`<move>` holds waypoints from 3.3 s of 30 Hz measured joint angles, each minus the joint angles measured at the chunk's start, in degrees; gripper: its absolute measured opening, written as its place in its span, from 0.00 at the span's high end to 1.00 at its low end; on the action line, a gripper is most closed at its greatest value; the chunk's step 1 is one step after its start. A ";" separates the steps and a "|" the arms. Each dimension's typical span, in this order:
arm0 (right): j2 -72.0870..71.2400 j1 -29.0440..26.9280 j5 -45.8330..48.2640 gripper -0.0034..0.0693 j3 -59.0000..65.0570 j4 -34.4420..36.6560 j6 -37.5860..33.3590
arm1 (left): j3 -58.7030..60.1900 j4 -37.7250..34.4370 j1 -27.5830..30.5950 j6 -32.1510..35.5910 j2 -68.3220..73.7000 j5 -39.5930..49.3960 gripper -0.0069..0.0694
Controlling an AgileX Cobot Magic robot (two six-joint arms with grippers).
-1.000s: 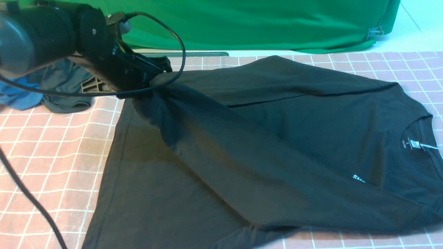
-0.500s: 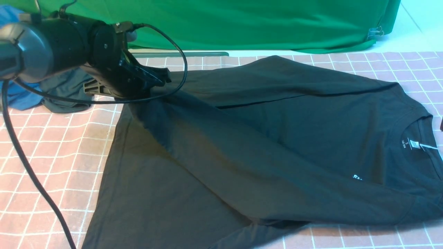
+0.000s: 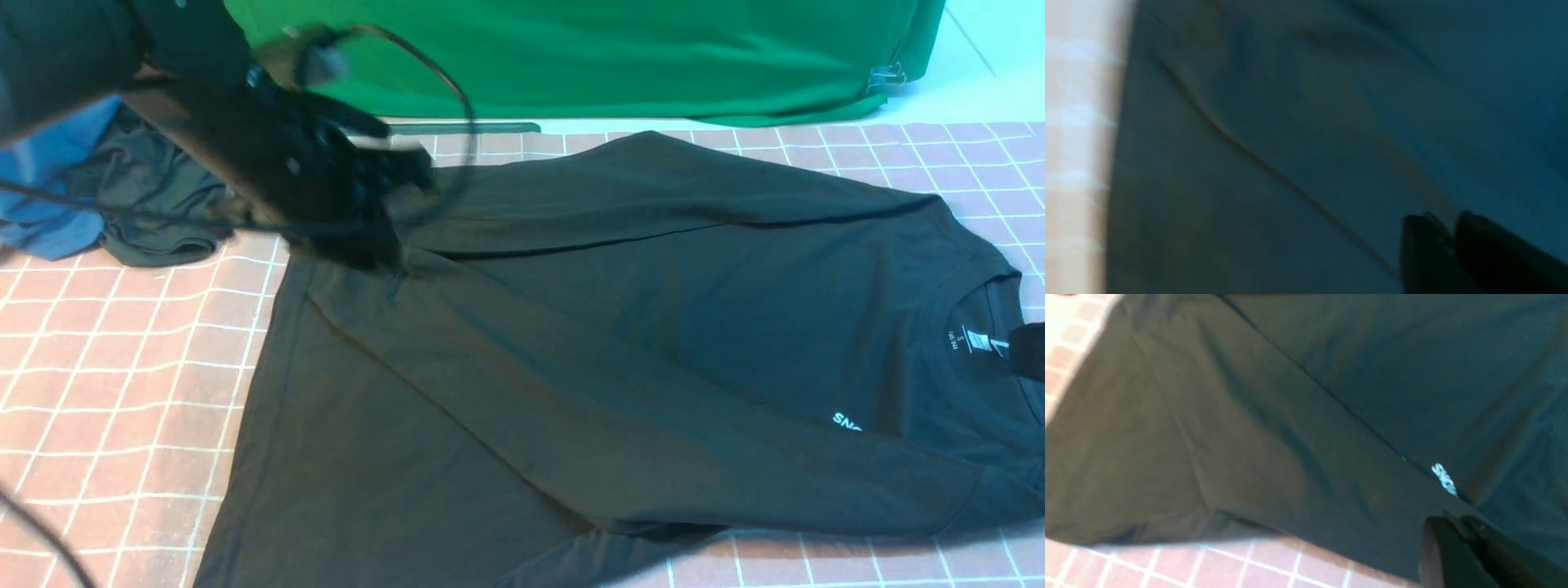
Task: Fold a long-sleeved shirt over a pink coffee tablecloth.
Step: 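Grab the top left corner of the dark shirt with the left gripper, then fold the left side of the dark shirt inward over its body with the left gripper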
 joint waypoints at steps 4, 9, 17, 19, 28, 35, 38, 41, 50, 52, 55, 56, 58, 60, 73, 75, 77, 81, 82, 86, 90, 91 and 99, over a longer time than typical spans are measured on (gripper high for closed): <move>3.79 0.00 0.19 0.86 -2.09 -0.99 0.00 | 11.37 -4.58 -11.95 1.29 -4.99 -3.94 0.89; 5.82 0.00 0.15 0.86 -2.48 -1.11 -0.34 | 19.31 -3.61 -24.45 0.55 -5.03 -11.63 0.89; 5.99 0.00 -0.48 0.86 -2.54 -1.36 -0.34 | 20.45 -0.55 -32.32 -1.81 -0.57 -23.93 0.55; 5.99 0.00 -0.48 0.85 -2.54 -1.36 -0.34 | 20.45 -1.02 -32.45 -1.85 1.21 -24.35 0.45; 5.99 0.00 -1.32 0.83 -2.54 -1.47 -0.40 | 20.45 -2.37 -32.45 -1.81 6.52 -30.35 0.18; 5.99 0.00 -1.36 0.83 -2.54 -1.47 -1.92 | 20.45 -2.42 -32.47 -1.66 8.14 -38.38 0.18; 5.99 0.00 -1.36 0.83 -2.54 -1.47 -1.92 | 20.45 -3.33 -32.47 -1.66 8.48 -39.26 0.18; 5.99 0.00 -1.43 0.83 -2.54 -1.47 -1.92 | 20.45 -4.86 -32.47 -1.54 8.48 -39.52 0.19; 7.07 -0.07 -1.88 0.83 -2.87 -2.55 -2.68 | 20.45 -7.19 -32.47 -1.14 8.48 -36.58 0.53; 9.38 -0.74 0.84 0.83 -4.31 -3.32 -2.19 | 20.45 -8.90 -32.47 0.41 8.48 -35.72 0.73; 13.69 -2.47 5.42 0.83 -7.18 -4.05 -2.33 | 20.45 -11.21 -32.47 2.47 8.48 -33.69 0.85; 14.81 -3.04 6.35 0.83 -7.85 -4.27 -2.57 | 20.45 -11.59 -32.47 2.92 8.48 -32.97 0.85; 17.32 -4.27 8.11 0.83 -9.27 -4.55 -3.15 | 20.45 -12.24 -32.47 3.22 8.48 -30.97 0.85; 19.32 -5.17 9.16 0.82 -10.26 -4.81 -3.30 | 20.45 -12.52 -32.47 3.29 8.48 -29.09 0.85; 30.62 -5.23 10.96 0.46 -10.68 -5.10 -5.59 | 20.45 -24.82 -32.47 12.35 8.43 -23.42 0.85; 32.27 -5.23 10.62 0.46 -10.68 -5.16 -6.69 | 20.45 -27.43 -32.47 14.35 8.43 -23.21 0.85; 34.03 -5.23 9.78 0.45 -10.68 -5.53 -7.49 | 20.45 -29.17 -32.47 15.18 8.43 -22.77 0.85; 37.66 -5.23 8.71 0.45 -10.78 -6.66 -7.80 | 20.45 -30.41 -32.47 15.63 8.43 -22.16 0.85; 38.92 -5.23 8.49 0.44 -10.79 -7.49 -7.80 | 20.45 -30.56 -32.47 15.86 8.43 -22.04 0.85; 42.27 -5.23 7.61 0.34 -10.85 -9.27 -8.07 | 20.45 -30.76 -32.47 16.00 8.43 -21.76 0.85; 44.95 -5.23 6.80 0.28 -10.95 -10.05 -9.83 | 20.45 -30.76 -32.47 16.26 8.43 -21.76 0.85; 45.37 -5.23 6.87 0.27 -10.95 -10.11 -9.97 | 20.45 -30.76 -32.47 16.35 8.43 -21.76 0.85; 49.80 -5.23 10.49 0.27 -11.02 -10.22 -11.78 | 20.45 -29.07 -32.47 16.40 8.43 -21.76 0.85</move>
